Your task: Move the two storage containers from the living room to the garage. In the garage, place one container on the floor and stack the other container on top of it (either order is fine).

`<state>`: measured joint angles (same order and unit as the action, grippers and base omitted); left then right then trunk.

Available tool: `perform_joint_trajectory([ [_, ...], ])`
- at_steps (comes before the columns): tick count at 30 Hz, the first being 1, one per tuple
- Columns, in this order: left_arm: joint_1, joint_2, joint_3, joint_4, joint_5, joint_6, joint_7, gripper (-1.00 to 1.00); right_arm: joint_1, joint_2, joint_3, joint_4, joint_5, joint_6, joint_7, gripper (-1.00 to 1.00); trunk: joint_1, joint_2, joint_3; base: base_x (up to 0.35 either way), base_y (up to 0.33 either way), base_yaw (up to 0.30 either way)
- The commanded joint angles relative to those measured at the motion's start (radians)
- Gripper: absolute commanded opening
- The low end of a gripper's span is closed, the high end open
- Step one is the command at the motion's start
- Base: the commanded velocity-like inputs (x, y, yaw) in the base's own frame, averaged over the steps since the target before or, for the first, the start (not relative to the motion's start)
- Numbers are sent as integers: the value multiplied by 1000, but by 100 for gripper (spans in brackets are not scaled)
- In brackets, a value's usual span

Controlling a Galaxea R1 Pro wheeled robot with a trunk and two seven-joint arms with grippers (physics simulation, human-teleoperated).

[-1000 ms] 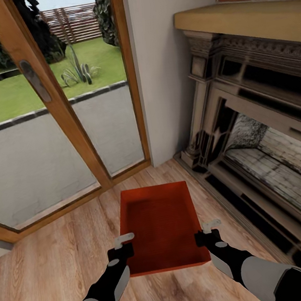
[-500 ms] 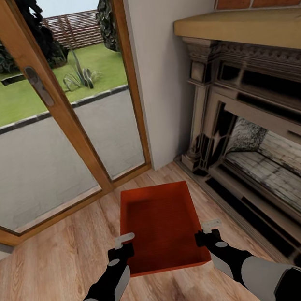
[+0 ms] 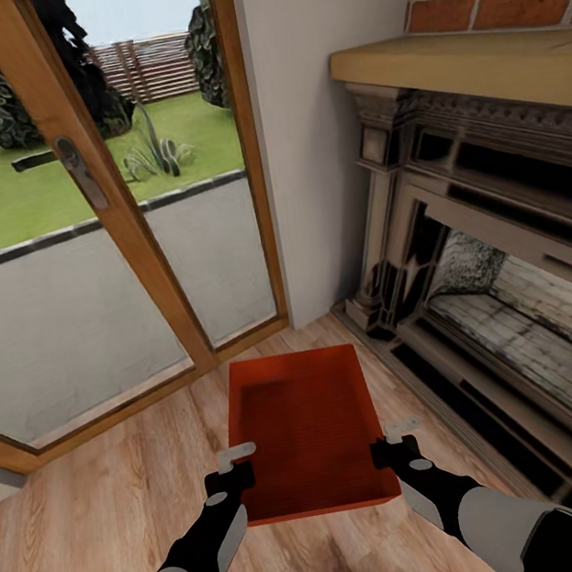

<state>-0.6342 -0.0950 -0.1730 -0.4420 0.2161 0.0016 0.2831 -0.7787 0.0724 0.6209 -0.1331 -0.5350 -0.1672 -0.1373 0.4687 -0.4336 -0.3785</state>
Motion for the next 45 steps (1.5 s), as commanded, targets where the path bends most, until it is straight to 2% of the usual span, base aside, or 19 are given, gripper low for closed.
perform_joint_trajectory([
  [1, -1, -5, 4, -5, -12, 0, 10, -100, -1, 9, -1, 6, -25, -6, -3, -100, 0, -2, 0, 0, 0, 0],
  [45, -1, -3, 3, -4, -11, 0, 10, -100, -1, 9, -9, 5, -23, 18, -4, -100, 0, -2, 69, 0, 0, 0],
])
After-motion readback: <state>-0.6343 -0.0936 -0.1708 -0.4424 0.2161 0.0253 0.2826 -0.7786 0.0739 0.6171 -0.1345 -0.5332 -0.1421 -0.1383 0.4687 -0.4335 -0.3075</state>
